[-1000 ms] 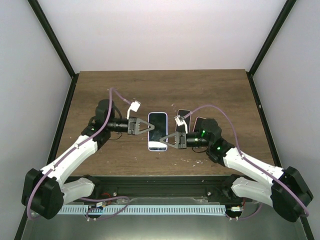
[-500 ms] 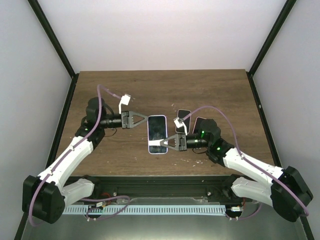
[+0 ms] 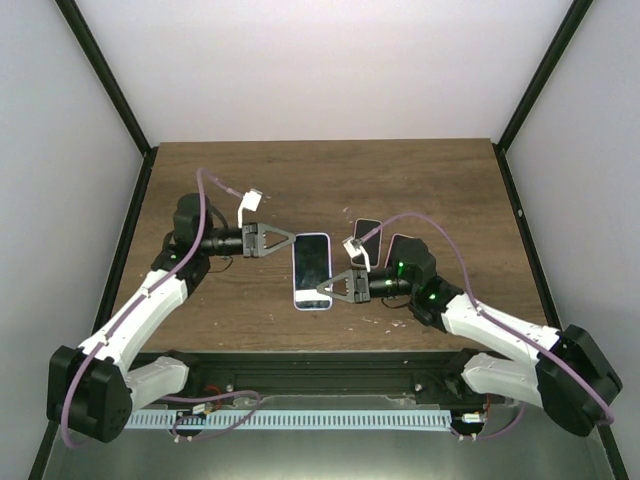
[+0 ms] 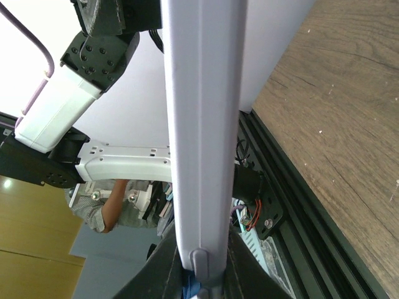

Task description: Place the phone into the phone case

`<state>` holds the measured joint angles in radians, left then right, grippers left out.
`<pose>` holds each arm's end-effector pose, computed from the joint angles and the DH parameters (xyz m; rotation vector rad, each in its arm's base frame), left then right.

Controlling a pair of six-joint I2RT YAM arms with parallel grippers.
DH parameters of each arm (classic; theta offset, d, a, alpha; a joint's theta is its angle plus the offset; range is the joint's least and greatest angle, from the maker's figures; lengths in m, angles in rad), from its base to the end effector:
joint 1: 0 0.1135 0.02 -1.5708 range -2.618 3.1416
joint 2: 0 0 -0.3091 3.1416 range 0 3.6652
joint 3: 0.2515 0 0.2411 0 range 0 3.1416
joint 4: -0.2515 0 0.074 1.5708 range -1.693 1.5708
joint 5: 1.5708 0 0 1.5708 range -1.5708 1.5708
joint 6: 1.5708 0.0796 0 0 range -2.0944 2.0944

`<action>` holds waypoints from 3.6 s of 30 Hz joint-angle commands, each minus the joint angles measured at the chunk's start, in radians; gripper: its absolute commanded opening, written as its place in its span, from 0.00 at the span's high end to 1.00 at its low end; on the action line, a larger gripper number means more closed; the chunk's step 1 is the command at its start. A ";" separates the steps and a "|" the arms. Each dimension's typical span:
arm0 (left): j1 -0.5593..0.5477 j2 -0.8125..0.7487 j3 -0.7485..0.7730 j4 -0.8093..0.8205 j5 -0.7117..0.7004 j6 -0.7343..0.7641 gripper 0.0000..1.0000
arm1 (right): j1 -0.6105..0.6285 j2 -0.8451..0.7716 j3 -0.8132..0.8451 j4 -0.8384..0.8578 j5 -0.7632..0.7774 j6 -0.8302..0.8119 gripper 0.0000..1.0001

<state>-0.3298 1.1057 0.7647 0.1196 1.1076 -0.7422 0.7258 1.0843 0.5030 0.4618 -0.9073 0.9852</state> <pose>0.1930 -0.1413 0.3442 0.5061 1.9562 -1.7027 0.1272 0.1967 0.2940 -0.5807 2.0308 1.9181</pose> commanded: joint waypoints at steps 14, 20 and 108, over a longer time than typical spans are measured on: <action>-0.013 0.040 0.042 -0.169 -0.010 0.168 0.45 | 0.035 0.011 0.034 0.081 -0.024 -0.002 0.99; -0.014 0.036 0.025 -0.131 0.003 0.138 0.58 | 0.037 0.029 0.033 0.088 -0.027 0.003 0.99; -0.014 -0.300 0.105 -0.687 -0.730 0.359 0.00 | -0.217 0.284 0.439 -0.706 0.445 -0.374 0.00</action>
<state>-0.3412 0.8394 0.8200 -0.5697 0.4274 -0.3443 0.5129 1.4807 0.9646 -0.1478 -0.5488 0.6552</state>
